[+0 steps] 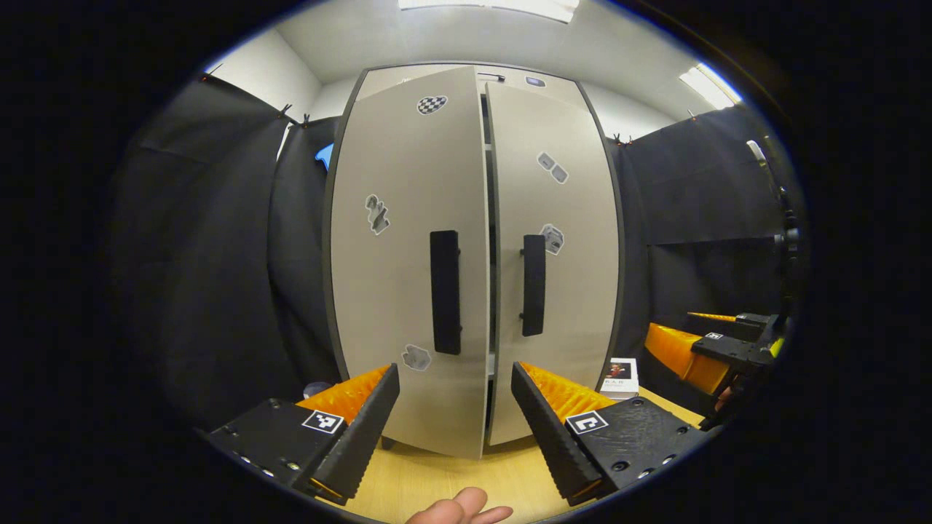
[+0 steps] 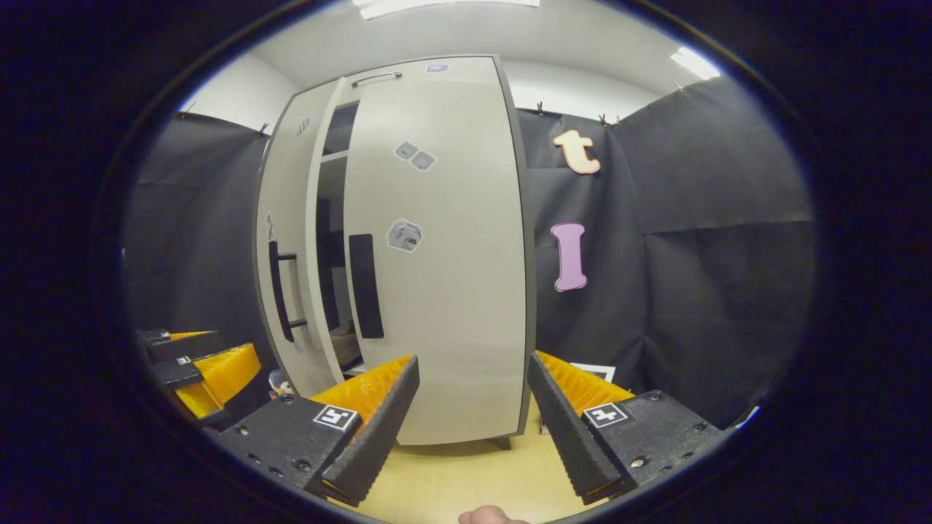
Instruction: Grab one shoe with the right hand and put it into the shoe cabinet, grab the other shoe with the left hand and put it into the shoe cabinet; then close the right door with the right hand and the left door with the left hand.
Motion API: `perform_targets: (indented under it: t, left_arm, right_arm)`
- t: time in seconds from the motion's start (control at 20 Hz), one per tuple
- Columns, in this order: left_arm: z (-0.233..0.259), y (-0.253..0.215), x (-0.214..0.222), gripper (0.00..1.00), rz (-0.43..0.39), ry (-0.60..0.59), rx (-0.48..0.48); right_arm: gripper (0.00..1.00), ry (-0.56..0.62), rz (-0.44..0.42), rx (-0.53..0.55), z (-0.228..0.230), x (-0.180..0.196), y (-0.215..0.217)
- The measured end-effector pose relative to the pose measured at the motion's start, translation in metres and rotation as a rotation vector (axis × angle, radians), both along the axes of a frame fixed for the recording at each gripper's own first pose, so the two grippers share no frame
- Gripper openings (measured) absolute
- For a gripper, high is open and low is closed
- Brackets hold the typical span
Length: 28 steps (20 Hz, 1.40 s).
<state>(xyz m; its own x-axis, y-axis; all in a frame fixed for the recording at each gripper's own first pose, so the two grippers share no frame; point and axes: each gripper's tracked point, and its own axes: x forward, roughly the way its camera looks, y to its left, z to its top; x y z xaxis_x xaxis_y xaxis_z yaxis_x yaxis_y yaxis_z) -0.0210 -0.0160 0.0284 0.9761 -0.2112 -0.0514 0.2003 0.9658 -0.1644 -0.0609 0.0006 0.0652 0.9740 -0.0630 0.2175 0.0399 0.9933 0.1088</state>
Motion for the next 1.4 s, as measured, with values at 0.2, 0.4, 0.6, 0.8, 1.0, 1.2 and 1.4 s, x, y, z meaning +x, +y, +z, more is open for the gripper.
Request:
perform_targets:
  t: [0.2,0.4,0.6,0.8,1.0,1.2,1.4]
  left_arm:
    - [0.001,0.000,0.001,0.96,0.005,-0.001,-0.018]
    - [-0.004,-0.004,0.002,0.95,0.003,0.028,-0.036]
    - [0.000,-0.012,0.000,0.95,-0.021,0.002,-0.007]
    - [0.003,-0.016,0.000,0.95,-0.026,-0.004,0.011]
    - [-0.002,-0.017,0.000,0.95,-0.023,0.019,0.010]
    - [-0.003,-0.018,-0.001,0.95,-0.026,0.021,0.021]
    - [-0.004,-0.019,0.000,0.95,-0.033,0.020,0.022]
  right_arm:
    - [0.98,-0.032,0.002,-0.048,0.006,-0.002,0.004]
    - [0.98,-0.033,-0.006,-0.099,0.005,-0.002,0.003]
    - [0.98,-0.022,0.011,-0.084,0.002,0.001,0.001]
    - [0.98,-0.005,0.022,-0.091,-0.004,0.003,-0.001]
    - [0.98,-0.011,0.031,-0.101,-0.004,0.002,0.001]
    - [0.98,0.001,0.041,-0.108,-0.009,0.001,0.001]
    - [0.98,0.003,0.048,-0.104,-0.012,0.000,0.000]
